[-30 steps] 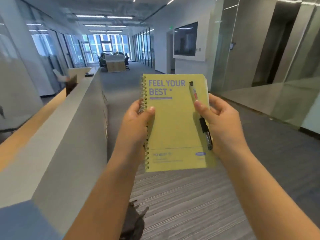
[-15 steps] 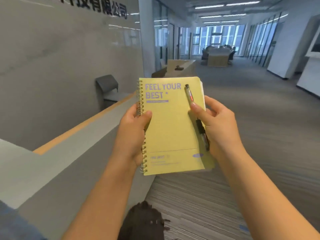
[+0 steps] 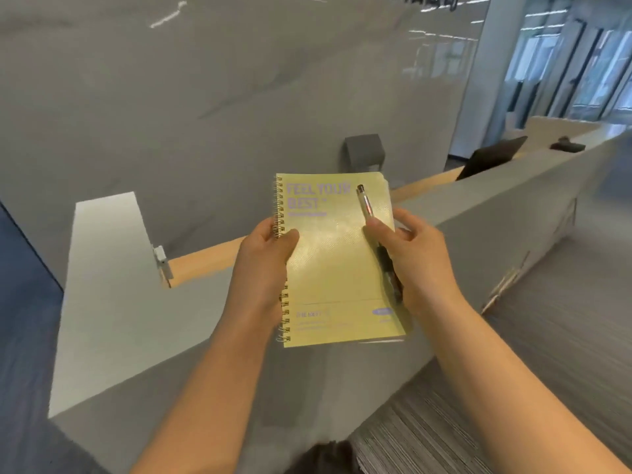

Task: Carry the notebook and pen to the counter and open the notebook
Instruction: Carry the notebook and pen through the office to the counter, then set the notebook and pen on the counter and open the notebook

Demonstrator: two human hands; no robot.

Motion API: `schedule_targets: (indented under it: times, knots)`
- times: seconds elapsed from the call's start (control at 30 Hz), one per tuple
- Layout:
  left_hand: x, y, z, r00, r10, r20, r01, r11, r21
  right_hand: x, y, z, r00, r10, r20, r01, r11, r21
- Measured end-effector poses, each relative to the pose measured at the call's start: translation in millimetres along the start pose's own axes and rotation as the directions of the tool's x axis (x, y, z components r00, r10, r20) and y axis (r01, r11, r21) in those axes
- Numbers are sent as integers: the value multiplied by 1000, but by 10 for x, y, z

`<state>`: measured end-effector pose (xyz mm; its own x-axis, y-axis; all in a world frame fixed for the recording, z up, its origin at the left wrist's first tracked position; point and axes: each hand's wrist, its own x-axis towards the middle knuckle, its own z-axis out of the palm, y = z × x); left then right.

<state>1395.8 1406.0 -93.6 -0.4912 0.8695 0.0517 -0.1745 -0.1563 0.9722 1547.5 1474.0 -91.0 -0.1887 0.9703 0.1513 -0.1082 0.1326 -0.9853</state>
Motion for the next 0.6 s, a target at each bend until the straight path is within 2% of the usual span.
schedule_targets:
  times: [0.13,0.33,0.47,0.6]
  knots:
    - [387,-150,-3,986,2,-165,1,1000,19,561,268,179,991,69,118,-70,998,6]
    - [825,-485,-57,902,13,-431,28,996,89,1235,778,447,944,161,288,-164,986,-12]
    - [1059,-634,-22,843,28,-537,70,985,161,1623,1085,586,894,189,406,-177,982,-66]
    - [1318,-827,-36,790,17,-613,149,964,220,1935,1364,685,870,197,453,-143,978,-153]
